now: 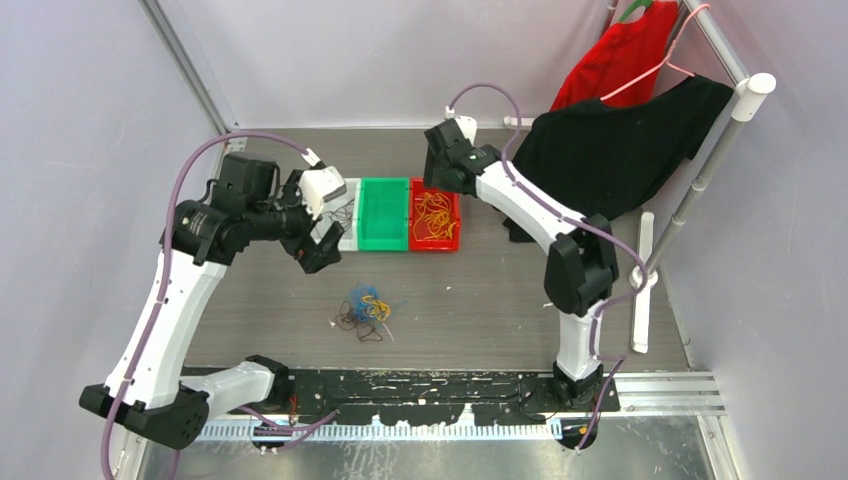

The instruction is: Untangle the cables

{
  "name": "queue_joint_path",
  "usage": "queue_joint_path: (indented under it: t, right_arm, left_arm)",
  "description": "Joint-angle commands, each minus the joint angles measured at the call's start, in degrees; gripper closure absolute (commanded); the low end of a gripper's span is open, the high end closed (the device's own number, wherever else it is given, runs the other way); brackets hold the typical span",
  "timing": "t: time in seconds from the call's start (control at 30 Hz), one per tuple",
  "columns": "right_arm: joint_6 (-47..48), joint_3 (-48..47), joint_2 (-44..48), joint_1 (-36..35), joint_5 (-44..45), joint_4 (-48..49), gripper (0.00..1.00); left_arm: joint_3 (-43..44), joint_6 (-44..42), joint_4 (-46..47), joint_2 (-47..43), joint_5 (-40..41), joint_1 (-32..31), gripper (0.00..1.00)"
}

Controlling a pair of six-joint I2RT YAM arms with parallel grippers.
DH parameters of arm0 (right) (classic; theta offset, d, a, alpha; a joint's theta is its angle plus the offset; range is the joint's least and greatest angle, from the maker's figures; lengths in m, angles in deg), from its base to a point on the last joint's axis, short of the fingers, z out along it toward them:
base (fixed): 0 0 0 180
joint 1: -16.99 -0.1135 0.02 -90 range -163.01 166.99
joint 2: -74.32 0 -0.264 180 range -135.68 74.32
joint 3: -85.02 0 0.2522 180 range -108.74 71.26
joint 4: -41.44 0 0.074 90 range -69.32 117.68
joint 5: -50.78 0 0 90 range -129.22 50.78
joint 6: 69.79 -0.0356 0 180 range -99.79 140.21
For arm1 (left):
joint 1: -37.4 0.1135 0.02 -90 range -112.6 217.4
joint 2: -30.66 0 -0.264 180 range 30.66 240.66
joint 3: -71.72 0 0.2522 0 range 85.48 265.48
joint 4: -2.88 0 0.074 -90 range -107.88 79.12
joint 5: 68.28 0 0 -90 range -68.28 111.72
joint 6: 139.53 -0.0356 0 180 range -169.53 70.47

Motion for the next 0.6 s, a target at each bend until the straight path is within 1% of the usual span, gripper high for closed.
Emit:
queue_joint_path:
  t: [0.0,0.13,0.27,0.4,0.57]
  right_arm:
    - [0.0,7.2,9.8,-0.6,0.2,-0.4,0.36]
    - [0.0,15.7,16.2,-2.5,2.3,0.3,0.36]
    - [0.0,22.7,20.7,-5.4,5.1,2.1,0.38]
    - [-1.2,24.5,20.6,-7.2,4.3,2.4,0.46]
    - [-1.0,23.3,16.7,-7.8,5.1,2.7,0.53]
  left_arm:
    - [-0.5,-2.3,-0.3,1.5,-4.1,3.2,0.02]
    - [-0.8,-3.3,-0.2,2.8,-6.4,6.3,0.0]
    - [-1.2,-4.0,-0.4,3.5,-7.3,7.0,0.01]
    - [-2.6,-3.9,-0.2,3.5,-8.6,7.1,0.01]
    - [-3.7,-5.1,-0.9,3.4,-8.4,7.0,0.01]
